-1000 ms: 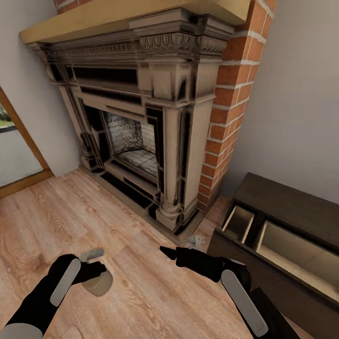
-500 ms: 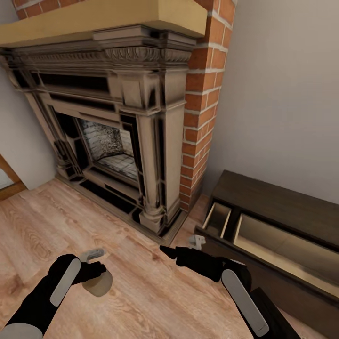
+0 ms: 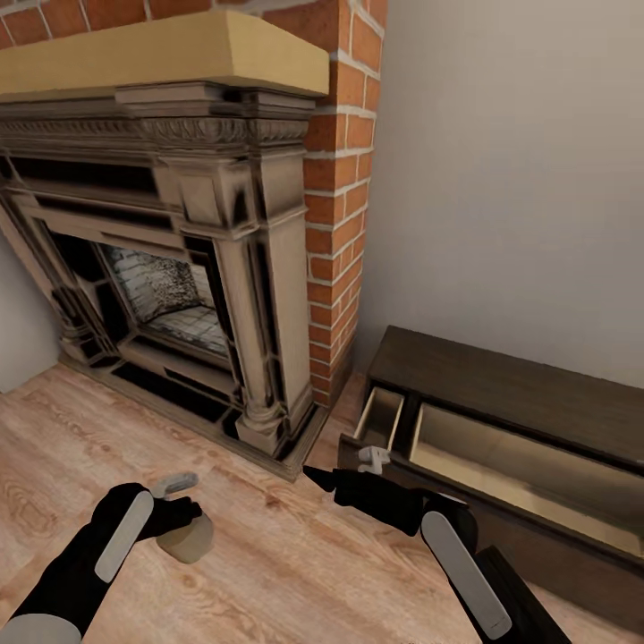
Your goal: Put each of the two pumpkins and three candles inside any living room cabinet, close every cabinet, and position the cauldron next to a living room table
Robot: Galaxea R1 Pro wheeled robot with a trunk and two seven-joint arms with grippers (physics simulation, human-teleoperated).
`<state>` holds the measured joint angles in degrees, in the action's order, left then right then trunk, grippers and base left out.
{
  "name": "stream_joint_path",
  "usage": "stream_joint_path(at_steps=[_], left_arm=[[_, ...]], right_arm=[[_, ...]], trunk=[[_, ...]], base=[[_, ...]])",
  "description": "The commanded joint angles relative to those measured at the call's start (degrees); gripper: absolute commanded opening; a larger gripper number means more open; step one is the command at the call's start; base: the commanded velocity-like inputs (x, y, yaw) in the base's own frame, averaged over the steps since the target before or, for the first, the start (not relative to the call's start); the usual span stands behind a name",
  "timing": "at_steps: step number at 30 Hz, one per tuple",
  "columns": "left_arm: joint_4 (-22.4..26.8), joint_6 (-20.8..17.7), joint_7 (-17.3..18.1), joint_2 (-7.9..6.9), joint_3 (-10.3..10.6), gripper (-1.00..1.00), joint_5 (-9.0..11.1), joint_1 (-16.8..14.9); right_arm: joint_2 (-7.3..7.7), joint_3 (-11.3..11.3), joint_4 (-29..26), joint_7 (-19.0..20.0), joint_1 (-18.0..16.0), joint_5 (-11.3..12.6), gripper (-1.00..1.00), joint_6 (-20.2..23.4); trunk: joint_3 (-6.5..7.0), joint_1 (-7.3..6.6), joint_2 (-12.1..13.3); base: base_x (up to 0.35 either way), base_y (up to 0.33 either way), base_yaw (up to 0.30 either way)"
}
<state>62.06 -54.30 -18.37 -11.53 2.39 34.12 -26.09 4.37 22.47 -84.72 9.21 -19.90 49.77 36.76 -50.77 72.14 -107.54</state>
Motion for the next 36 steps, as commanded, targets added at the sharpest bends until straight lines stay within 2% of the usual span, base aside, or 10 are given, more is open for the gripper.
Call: stream_joint_path(at_steps=[1, 18, 24, 36], left_arm=[[0.08, -0.11, -0.61, -0.07, 0.12, -1.00, 0.60, 0.00], [0.08, -0.11, -0.61, -0.15, 0.07, -1.00, 0.69, -0.01], [0.04, -0.11, -0.61, -0.16, -1.81, -1.00, 0.69, 0.00], [0.07, -0.17, -0.61, -0.14, -2.21, -1.00, 0.73, 0.02]], right_arm=[[0.02, 0.03, -0.01, 0.10, -0.05, -0.03, 1.00, 0.16], [0.02, 0.03, -0.01, 0.19, -0.05, -0.03, 1.00, 0.16], [0.02, 0.03, -0.01, 0.19, -0.05, -0.03, 1.00, 0.16], [0.02, 0.03, 0.05, 0.19, -0.05, -0.03, 1.00, 0.16]], trunk=[[0.20, -0.24, 0.39], [4.20, -3.97, 7.21], [5.61, -5.29, 9.62], [8.44, -7.92, 14.43]], base=[[-0.082, 0.000, -0.253], [-0.074, 0.000, -0.253], [-0.010, 0.000, -0.253], [-0.140, 0.000, -0.253]])
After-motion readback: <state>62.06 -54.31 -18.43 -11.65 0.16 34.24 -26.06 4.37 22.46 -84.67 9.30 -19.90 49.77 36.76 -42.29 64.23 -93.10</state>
